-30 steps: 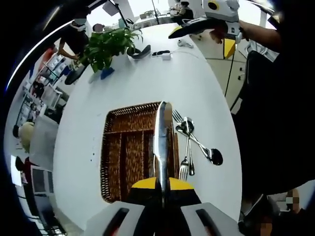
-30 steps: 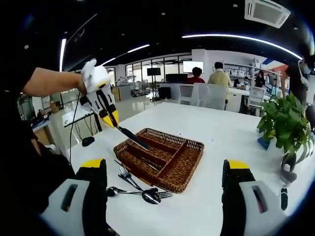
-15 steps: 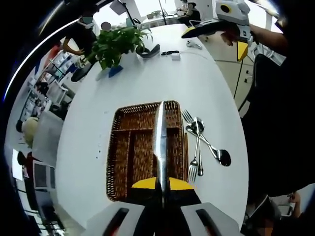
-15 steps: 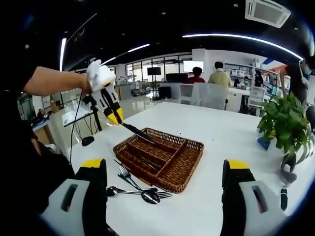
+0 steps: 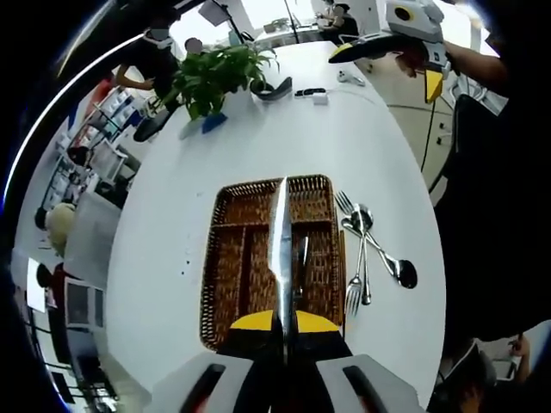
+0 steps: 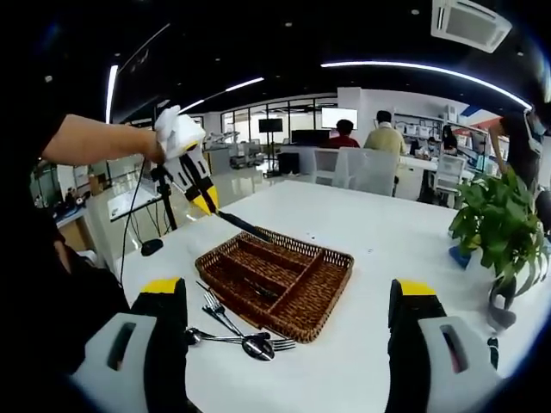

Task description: Arrange the knives, forks, and spoons in their matching storage slots by inserting each utensil handle-first until every utensil is classified and aligned in the correct compartment

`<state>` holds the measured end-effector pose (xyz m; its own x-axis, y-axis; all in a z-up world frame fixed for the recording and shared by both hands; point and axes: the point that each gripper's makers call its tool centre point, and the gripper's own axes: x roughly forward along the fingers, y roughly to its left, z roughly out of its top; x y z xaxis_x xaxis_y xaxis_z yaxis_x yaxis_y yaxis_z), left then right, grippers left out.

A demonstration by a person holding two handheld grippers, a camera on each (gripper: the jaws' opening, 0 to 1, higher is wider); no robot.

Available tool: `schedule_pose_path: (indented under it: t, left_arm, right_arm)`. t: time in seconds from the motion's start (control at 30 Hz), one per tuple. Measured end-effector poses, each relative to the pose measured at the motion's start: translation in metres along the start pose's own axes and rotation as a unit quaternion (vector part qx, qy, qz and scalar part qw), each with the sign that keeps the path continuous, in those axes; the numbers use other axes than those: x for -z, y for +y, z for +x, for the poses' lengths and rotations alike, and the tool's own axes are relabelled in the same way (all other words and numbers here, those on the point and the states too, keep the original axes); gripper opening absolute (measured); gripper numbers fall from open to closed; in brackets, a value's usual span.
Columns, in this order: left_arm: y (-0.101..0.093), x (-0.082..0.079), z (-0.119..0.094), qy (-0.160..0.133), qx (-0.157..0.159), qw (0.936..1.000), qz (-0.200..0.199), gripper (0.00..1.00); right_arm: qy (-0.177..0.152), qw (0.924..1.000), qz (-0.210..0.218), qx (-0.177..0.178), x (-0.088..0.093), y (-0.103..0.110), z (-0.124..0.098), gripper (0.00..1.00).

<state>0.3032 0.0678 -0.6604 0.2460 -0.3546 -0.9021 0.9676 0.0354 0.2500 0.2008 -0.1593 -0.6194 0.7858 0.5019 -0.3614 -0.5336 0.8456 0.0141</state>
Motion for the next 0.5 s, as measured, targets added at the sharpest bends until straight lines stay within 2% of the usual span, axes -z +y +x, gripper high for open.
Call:
schedule_pose_path:
  t: [0.5]
  left_arm:
    - [0.006, 0.007, 0.010, 0.003, -0.008, 1.0000, 0.003, 0.03]
  right_arm:
    - [0.004, 1.0000, 0.002, 0.004, 0.002, 0.004, 0.001, 0.99]
